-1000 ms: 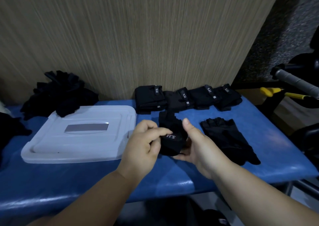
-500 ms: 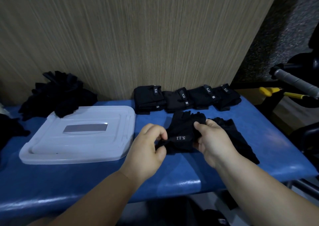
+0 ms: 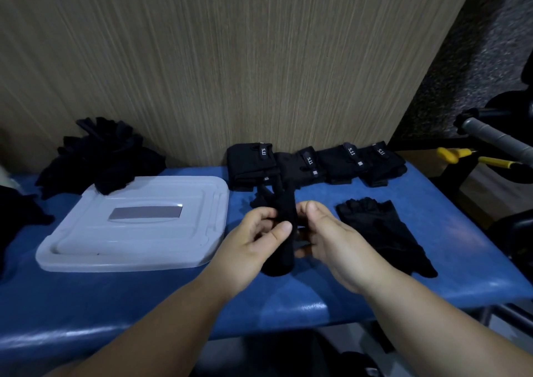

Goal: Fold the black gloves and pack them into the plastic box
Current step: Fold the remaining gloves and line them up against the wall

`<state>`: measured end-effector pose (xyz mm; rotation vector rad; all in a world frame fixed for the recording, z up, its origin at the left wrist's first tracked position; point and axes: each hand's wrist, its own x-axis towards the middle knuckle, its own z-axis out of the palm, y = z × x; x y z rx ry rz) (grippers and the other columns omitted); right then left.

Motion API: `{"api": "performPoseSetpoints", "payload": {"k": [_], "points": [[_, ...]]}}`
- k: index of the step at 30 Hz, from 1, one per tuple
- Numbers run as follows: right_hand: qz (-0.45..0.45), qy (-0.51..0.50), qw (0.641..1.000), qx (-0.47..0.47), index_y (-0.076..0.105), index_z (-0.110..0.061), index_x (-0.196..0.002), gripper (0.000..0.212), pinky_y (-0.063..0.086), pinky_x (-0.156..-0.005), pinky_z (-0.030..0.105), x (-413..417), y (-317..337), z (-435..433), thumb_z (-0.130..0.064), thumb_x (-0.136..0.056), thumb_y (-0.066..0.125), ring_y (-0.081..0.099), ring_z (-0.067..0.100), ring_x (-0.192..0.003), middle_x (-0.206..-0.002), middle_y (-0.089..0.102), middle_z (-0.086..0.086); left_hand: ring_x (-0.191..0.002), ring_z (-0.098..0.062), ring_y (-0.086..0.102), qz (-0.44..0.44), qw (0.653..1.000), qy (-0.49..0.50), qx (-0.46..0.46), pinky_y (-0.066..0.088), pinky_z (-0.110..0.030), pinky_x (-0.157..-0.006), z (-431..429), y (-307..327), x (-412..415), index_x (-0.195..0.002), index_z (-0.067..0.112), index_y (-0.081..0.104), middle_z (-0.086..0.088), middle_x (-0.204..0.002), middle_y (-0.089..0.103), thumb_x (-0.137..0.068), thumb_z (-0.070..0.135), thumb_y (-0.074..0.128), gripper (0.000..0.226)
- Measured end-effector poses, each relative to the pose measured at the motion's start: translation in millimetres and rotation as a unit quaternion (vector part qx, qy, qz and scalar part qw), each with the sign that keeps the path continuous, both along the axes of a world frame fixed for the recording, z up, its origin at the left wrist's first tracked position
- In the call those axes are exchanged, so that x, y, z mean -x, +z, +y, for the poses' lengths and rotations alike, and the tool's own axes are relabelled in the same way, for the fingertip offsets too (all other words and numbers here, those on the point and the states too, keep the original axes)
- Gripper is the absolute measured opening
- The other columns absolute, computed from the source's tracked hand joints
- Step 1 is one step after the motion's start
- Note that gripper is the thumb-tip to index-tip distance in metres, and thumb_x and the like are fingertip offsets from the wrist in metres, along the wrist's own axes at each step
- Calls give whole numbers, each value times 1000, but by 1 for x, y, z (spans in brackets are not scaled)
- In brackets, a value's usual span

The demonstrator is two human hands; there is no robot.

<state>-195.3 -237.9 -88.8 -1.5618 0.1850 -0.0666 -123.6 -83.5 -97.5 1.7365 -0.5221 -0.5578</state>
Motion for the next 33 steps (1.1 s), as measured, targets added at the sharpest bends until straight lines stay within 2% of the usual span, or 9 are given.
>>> {"api": "performPoseSetpoints", "payload": {"k": [3, 7, 12, 15, 18, 21, 24, 28, 33], "points": [[1, 19, 1000, -9, 55, -18, -124, 54, 49, -93, 42, 0, 2, -3, -53, -90, 32, 60, 30, -113, -124, 64, 9, -103, -7, 66, 46, 999, 4, 18, 47, -31, -93, -2, 3, 0, -125, 31, 49, 9, -105, 71, -64, 56, 69, 68], [-23, -2, 999, -41, 57, -14, -116, 34, 51, -80, 33, 1, 8, -4, -36, -99, 37, 63, 21, -93, -119, 66, 11, -98, -16, 67, 116, 992, 26, 39, 51, -39, -90, -4, 8, -3, -126, 23, 51, 1, -103, 72, -90, 10, 55, 39], [-14, -194, 979, 59, 63, -19, -86, 12, 47, -67, 25, -1, 10, -13, -13, -94, 56, 56, 9, -69, -79, 67, -7, -82, -20, 64, 222, 965, 49, 128, 52, -32, -69, -4, 14, -5, -123, 15, 52, -12, -97, 69, -90, -11, 30, 47], [47, -203, 953, 219, 61, -17, -83, 10, 43, -65, 23, 2, 7, -19, -24, -89, 65, 53, 10, -66, -71, 58, -7, -87, -23, 65, 271, 946, 61, 166, 53, -31, -65, -3, 14, -7, -126, 9, 52, -14, -103, 69, -90, -7, 27, 47], [106, -169, 931, 307, 58, -16, -78, 32, 44, -60, 25, 5, 8, -18, -47, -87, 62, 57, 12, -65, -70, 61, -4, -88, -23, 67, 310, 932, 59, 177, 53, -30, -62, 0, 16, -6, -119, 8, 60, -13, -107, 71, -98, 21, 35, 35], [178, -103, 926, 316, 61, -14, -77, 50, 47, -54, 28, 7, 8, -14, -63, -85, 53, 63, 12, -56, -68, 68, 0, -92, -27, 70, 283, 950, 56, 118, 56, -36, -73, 0, 10, -9, -113, 5, 66, -14, -104, 72, -93, 39, 52, 41], [180, -62, 943, 272, 61, -17, -81, 41, 49, -49, 25, 9, 6, -8, -57, -86, 57, 66, 10, -56, -72, 70, 0, -85, -23, 70, 232, 971, 43, 48, 54, -30, -65, -2, 7, -8, -122, 2, 59, -12, -99, 73, -85, 33, 66, 49], [159, -40, 944, 287, 60, -22, -83, 28, 56, -64, 34, 10, 0, -5, -50, -83, 65, 69, 17, -67, -72, 71, 1, -95, -24, 70, 224, 974, 15, 3, 54, -39, -87, -1, 11, -3, -115, 10, 62, -8, -102, 74, -66, 56, 78, 69], [127, -52, 949, 285, 61, -26, -75, 20, 53, -66, 29, 8, -4, -4, -42, -81, 71, 60, 7, -61, -62, 62, -8, -95, -27, 68, 188, 979, 72, -35, 54, -40, -86, -1, 12, -3, -112, 13, 64, -9, -100, 73, -92, 20, 58, 21]]}}
